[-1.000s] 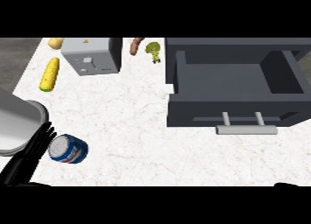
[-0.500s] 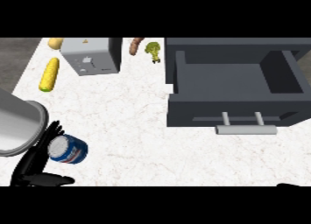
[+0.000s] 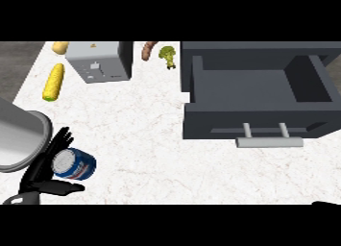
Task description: Pick up the can, place it into the drawer and close the drawer
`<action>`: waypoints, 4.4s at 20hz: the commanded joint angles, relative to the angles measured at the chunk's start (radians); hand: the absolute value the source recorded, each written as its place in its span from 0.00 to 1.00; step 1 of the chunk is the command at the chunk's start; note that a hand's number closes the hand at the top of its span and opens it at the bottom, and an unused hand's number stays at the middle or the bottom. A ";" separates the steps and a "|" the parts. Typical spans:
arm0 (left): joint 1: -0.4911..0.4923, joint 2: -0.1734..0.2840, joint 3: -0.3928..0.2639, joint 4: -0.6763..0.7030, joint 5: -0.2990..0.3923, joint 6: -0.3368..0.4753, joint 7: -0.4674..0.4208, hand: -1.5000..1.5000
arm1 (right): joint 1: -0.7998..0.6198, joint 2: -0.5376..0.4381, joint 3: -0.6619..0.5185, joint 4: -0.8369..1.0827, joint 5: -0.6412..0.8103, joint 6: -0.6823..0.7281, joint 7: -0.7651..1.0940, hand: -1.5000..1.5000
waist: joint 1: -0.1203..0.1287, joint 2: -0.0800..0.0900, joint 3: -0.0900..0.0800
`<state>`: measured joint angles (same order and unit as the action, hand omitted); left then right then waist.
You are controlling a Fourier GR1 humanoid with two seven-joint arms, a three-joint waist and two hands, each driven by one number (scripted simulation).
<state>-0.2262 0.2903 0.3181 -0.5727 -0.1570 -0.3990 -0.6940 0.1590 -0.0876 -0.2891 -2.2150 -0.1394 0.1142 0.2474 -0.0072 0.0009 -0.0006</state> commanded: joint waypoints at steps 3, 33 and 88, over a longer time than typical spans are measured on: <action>-0.081 -0.009 -0.036 0.121 -0.024 0.019 -0.076 0.00 | -0.031 0.006 0.013 -0.001 0.028 -0.013 0.034 0.00 | 0.000 0.000 0.000; -0.453 -0.268 0.048 0.146 0.159 0.340 0.105 1.00 | -0.061 0.027 0.041 -0.113 0.101 -0.059 0.105 0.00 | -0.007 0.002 0.000; -1.399 -0.290 -0.571 0.223 0.550 0.953 0.838 1.00 | -0.144 -0.017 0.010 -0.028 0.065 -0.032 0.072 0.00 | -0.080 0.017 0.004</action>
<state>-1.5783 0.0000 -0.2356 -0.4041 0.3810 0.4988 0.1381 -0.0195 -0.1293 -0.3013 -2.2326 -0.0840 0.0750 0.3473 -0.0803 0.0175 0.0028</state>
